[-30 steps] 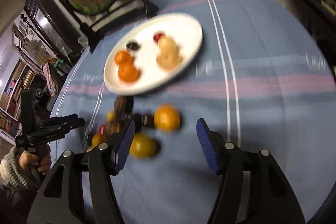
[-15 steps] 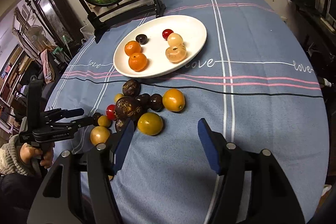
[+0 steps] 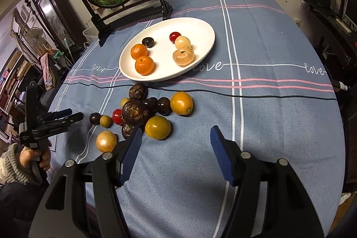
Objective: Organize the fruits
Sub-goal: 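Grasp another dark mangosteen with the left tool and lift it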
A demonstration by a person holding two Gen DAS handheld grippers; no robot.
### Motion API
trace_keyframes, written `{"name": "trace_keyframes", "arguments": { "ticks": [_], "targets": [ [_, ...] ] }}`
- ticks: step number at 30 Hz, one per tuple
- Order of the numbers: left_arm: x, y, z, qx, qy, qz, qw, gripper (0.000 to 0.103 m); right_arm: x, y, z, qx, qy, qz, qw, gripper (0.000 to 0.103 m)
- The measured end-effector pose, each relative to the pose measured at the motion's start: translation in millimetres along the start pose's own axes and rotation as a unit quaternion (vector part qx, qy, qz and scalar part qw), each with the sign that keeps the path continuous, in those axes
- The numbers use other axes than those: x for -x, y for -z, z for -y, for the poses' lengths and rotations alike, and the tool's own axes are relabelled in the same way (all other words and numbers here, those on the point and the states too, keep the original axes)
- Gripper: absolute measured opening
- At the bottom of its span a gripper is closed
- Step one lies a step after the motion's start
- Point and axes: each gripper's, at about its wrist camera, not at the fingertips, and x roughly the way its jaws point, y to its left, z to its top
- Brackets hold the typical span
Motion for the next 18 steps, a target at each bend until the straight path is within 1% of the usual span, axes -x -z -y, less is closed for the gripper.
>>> {"name": "trace_keyframes", "arguments": {
  "ticks": [3,5,7,10,12,14,18],
  "targets": [
    [2.7,2.9,7.1,-0.008,0.01,0.001,0.9999,0.074,-2.4,-1.3,-2.6,0.005,-0.003,-0.005,1.0,0.065],
    [-0.6,3.1,17.3,-0.022,0.007,0.001,0.9997,0.074,-2.9,-2.0,-5.9,0.013,-0.003,-0.007,1.0,0.065],
    [-6.8,2.4,23.5,-0.026,0.014,-0.006,0.9995,0.074,-2.4,-2.2,-7.9,0.018,-0.003,-0.008,1.0,0.065],
    [-15.2,0.3,34.9,-0.045,0.021,-0.01,0.9987,0.067,-2.4,-1.6,-6.4,0.014,0.0,-0.009,1.0,0.065],
    [-19.3,-0.7,37.7,-0.052,0.025,-0.015,0.9982,0.059,-2.0,-0.8,-4.3,0.009,0.002,-0.009,1.0,0.065],
    [-25.8,-2.6,39.1,-0.054,0.031,-0.022,0.9978,0.05,-1.5,-0.2,-2.6,0.004,0.004,-0.009,1.0,0.065],
    [-37.3,-5.7,39.5,-0.055,0.042,-0.031,0.9972,0.046,-1.6,1.2,-2.3,0.003,0.009,-0.011,1.0,0.065]
  ]
}}
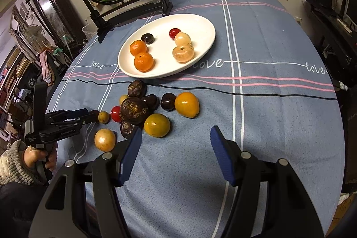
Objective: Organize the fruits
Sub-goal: 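Grasp another dark mangosteen with the left tool and lift it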
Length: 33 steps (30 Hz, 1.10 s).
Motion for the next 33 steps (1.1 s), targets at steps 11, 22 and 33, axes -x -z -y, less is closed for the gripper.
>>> {"name": "trace_keyframes", "arguments": {
  "ticks": [11,22,33],
  "targets": [
    [3.0,3.9,-6.1,0.009,0.009,0.011,0.9999,0.031,-13.9,4.3,-5.6,0.021,-0.007,-0.026,0.999,0.065],
    [33.7,26.9,-8.1,0.029,0.002,0.02,0.9994,0.031,-71.8,1.0,-28.2,0.1,-0.025,-0.061,0.993,0.065],
    [36.9,37.6,-13.6,0.048,-0.005,0.014,0.9987,0.031,-105.3,-4.7,-29.9,0.101,-0.063,-0.095,0.988,0.042]
  ]
}}
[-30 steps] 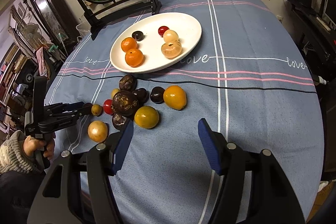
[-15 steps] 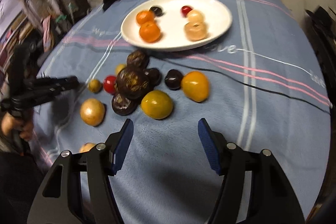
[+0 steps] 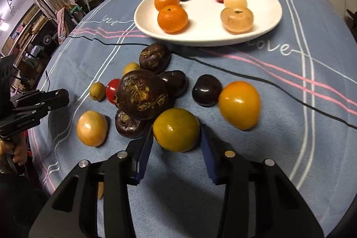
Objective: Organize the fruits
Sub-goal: 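Grasp another dark mangosteen with the left tool and lift it, then grasp the large yellow tomato with the right tool while the left tool carries the mangosteen, then lower the mangosteen and yellow tomato onto the white plate and open both tools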
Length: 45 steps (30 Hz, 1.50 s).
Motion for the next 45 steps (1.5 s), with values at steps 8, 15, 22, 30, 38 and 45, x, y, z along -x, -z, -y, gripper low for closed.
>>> {"name": "trace_keyframes", "arguments": {
  "ticks": [8,15,22,30,38,45],
  "targets": [
    [-0.8,-4.4,8.7,-0.014,0.016,0.004,0.9998,0.031,28.7,21.2,-9.1,0.002,0.004,0.012,1.0,0.042],
    [-3.8,-12.9,23.9,-0.037,0.033,0.004,0.9988,0.031,51.1,37.3,-7.1,-0.001,0.029,0.029,0.999,0.042],
    [-0.9,-22.5,35.5,-0.052,0.041,0.01,0.9978,0.032,66.1,37.3,5.2,-0.028,0.028,0.054,0.998,0.042],
    [3.6,-62.0,45.8,-0.061,0.041,0.028,0.9969,0.032,72.9,10.5,20.3,-0.047,0.008,0.076,0.996,0.042],
    [-15.9,-144.4,78.8,-0.099,0.05,0.05,0.9926,0.032,61.2,-50.9,33.8,-0.026,0.018,0.097,0.995,0.042],
    [-61.9,-202.3,113.1,-0.125,0.069,0.043,0.9889,0.032,37.4,-120.3,72.9,-0.031,0.041,0.115,0.992,0.042]
  ]
}}
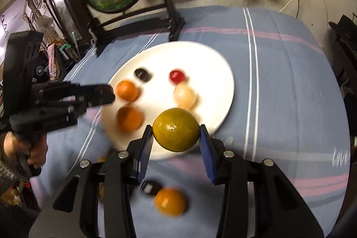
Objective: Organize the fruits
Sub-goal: 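Lower the mangosteen and yellow tomato onto the white plate and open both tools, then move both open tools back over the fruit cluster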
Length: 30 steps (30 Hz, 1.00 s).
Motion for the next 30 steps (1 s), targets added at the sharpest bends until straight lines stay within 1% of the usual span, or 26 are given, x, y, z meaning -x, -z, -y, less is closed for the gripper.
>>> {"name": "trace_keyframes", "arguments": {
  "ticks": [4,6,7,8,9,10,11,12,13,14,15,17,19,21,23,25,28,30],
  "targets": [
    [-31.0,-16.7,-0.7,0.0,0.007,-0.012,0.9999,0.032,-35.5,-30.8,17.3,-0.014,0.002,0.0,1.0,0.042],
    [-44.6,-20.5,-2.7,0.002,0.008,-0.019,0.9998,0.034,-49.9,-37.6,21.5,-0.017,0.006,-0.005,1.0,0.042],
    [-49.1,-20.6,-3.9,0.003,0.008,-0.022,0.9997,0.041,-60.1,-41.9,24.4,-0.024,0.008,-0.01,1.0,0.043],
    [-52.7,-20.2,-6.2,0.007,0.002,-0.022,0.9997,0.055,-64.2,-43.5,25.9,-0.029,0.011,-0.014,0.999,0.043],
    [-53.5,-19.7,-8.4,0.012,-0.006,-0.018,0.9997,0.06,-68.3,-45.1,27.4,-0.036,0.017,-0.017,0.999,0.044],
    [-53.1,-19.4,-10.1,0.017,-0.008,-0.014,0.9997,0.063,-68.6,-44.8,28.4,-0.042,0.018,-0.014,0.999,0.044],
    [-51.0,-18.7,-13.2,0.027,-0.004,-0.011,0.9996,0.063,-65.4,-44.5,28.9,-0.048,0.014,-0.004,0.999,0.044],
    [-48.6,-18.2,-16.0,0.034,-0.001,-0.008,0.9994,0.063,-60.6,-43.4,28.1,-0.051,0.011,0.006,0.999,0.051],
    [-45.4,-17.2,-18.5,0.041,-0.001,-0.006,0.9991,0.064,-54.3,-42.3,27.5,-0.054,0.01,0.016,0.998,0.06],
    [-39.4,-15.0,-21.8,0.05,-0.002,-0.002,0.9988,0.066,-45.8,-40.3,25.8,-0.056,0.009,0.027,0.998,0.063],
    [-33.2,-12.1,-25.0,0.056,-0.006,0.002,0.9984,0.068,-39.0,-38.5,24.5,-0.057,0.005,0.034,0.998,0.064],
    [-18.9,-2.9,-31.6,0.068,-0.025,0.007,0.9974,0.076,-22.0,-29.9,18.5,-0.058,-0.005,0.042,0.997,0.064],
    [-4.3,11.8,-39.7,0.079,-0.036,0.004,0.9962,0.076,-7.8,-16.5,12.3,-0.058,-0.008,0.04,0.997,0.065],
    [12.2,33.6,-49.6,0.091,-0.053,-0.005,0.9944,0.077,7.2,7.6,4.6,-0.06,-0.003,0.028,0.998,0.066],
    [27.1,58.5,-59.0,0.106,-0.071,-0.017,0.9917,0.079,18.8,33.2,-1.7,-0.063,0.006,0.013,0.998,0.066],
    [40.5,89.9,-67.7,0.126,-0.084,-0.033,0.988,0.082,32.4,62.9,-6.1,-0.073,0.015,-0.002,0.997,0.066],
    [57.6,133.7,-71.7,0.152,-0.082,-0.053,0.9836,0.083,48.5,99.8,-9.7,-0.095,0.014,-0.022,0.995,0.066],
    [66.1,155.5,-68.9,0.155,-0.078,-0.061,0.983,0.083,55.7,120.8,-12.8,-0.1,0.014,-0.042,0.994,0.066]
  ]
}}
